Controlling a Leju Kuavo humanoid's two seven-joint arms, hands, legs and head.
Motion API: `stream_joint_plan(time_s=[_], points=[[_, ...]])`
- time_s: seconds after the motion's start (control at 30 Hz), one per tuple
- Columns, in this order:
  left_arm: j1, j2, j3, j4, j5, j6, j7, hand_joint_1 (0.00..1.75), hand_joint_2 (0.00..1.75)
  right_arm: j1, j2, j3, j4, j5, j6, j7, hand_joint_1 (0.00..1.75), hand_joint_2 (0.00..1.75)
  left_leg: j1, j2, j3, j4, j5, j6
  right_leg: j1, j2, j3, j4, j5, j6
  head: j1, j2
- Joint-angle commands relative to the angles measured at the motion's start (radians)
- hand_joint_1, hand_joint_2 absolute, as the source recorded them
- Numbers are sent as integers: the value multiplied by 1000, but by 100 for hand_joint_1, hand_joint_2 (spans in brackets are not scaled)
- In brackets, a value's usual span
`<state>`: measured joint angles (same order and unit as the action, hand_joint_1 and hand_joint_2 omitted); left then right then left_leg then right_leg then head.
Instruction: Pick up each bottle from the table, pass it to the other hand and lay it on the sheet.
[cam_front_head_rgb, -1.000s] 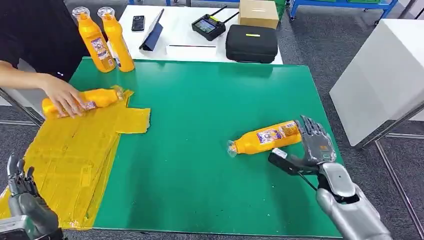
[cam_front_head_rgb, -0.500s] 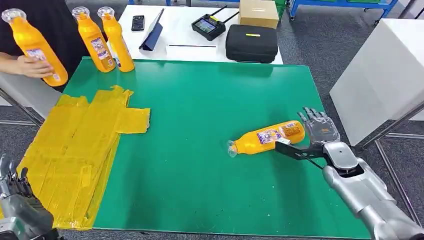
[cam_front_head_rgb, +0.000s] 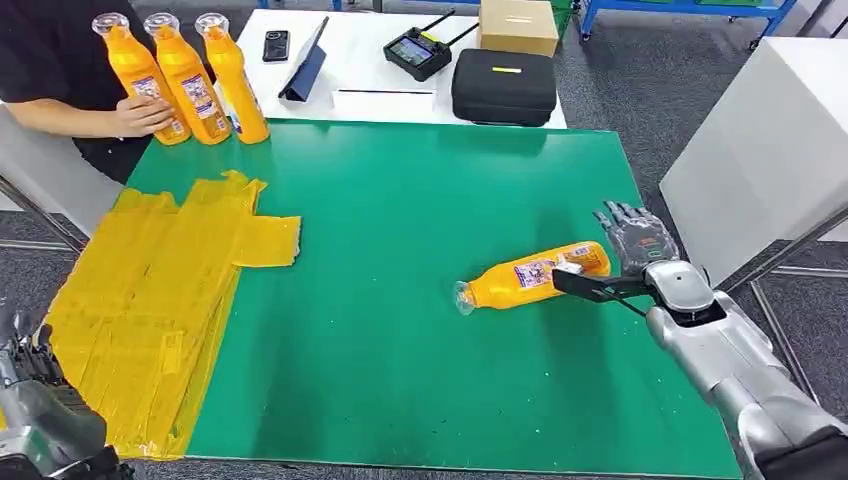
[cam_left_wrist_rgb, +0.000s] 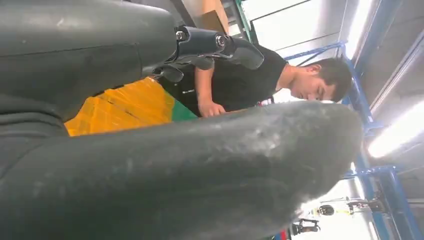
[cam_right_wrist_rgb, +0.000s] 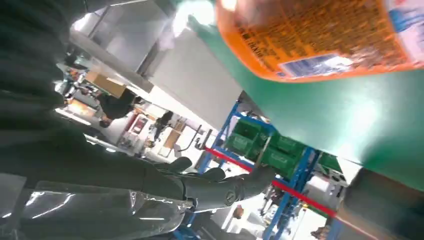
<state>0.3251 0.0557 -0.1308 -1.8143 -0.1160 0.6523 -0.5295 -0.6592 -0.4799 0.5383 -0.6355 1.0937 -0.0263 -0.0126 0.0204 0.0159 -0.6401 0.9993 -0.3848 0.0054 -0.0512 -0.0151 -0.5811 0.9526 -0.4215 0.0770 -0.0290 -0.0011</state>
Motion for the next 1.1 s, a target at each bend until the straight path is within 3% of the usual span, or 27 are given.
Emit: stream_joint_plan(time_s=[0.03,0.5,0.7,0.73,0.8,1.1], points=[[-32,-21,17,55,-4,-14,-8,0,0,-89,112,73,202,-49,9,-49,0,175,1,3,5,-1,-2,0,1,5,3,-1,0,-7,0,0],[-56,-30,32,64,6,-18,-16,0,0,-65,159,105,239,-70,48,-82,0,175,1,0,6,0,-2,0,1,2,4,0,-2,-7,0,0],[-50,-34,39,56,7,-14,-24,0,0,-39,228,136,280,-72,118,-89,0,175,1,1,5,-1,-1,0,1,3,3,-1,0,-6,0,0],[-55,-35,39,60,6,-12,-25,0,0,-20,235,141,282,-71,120,-91,175,175,1,1,7,-1,-2,0,2,4,5,-1,-1,-8,0,0],[-57,-37,41,60,7,-10,-24,0,0,5,246,142,283,-72,115,-85,175,175,2,-1,5,-1,-1,0,2,1,4,-2,0,-4,0,0],[-43,-47,42,33,-7,-11,-6,0,0,18,255,128,275,-77,104,-66,175,175,2,-1,12,-1,-1,-1,3,1,5,-2,-1,-8,0,0]])
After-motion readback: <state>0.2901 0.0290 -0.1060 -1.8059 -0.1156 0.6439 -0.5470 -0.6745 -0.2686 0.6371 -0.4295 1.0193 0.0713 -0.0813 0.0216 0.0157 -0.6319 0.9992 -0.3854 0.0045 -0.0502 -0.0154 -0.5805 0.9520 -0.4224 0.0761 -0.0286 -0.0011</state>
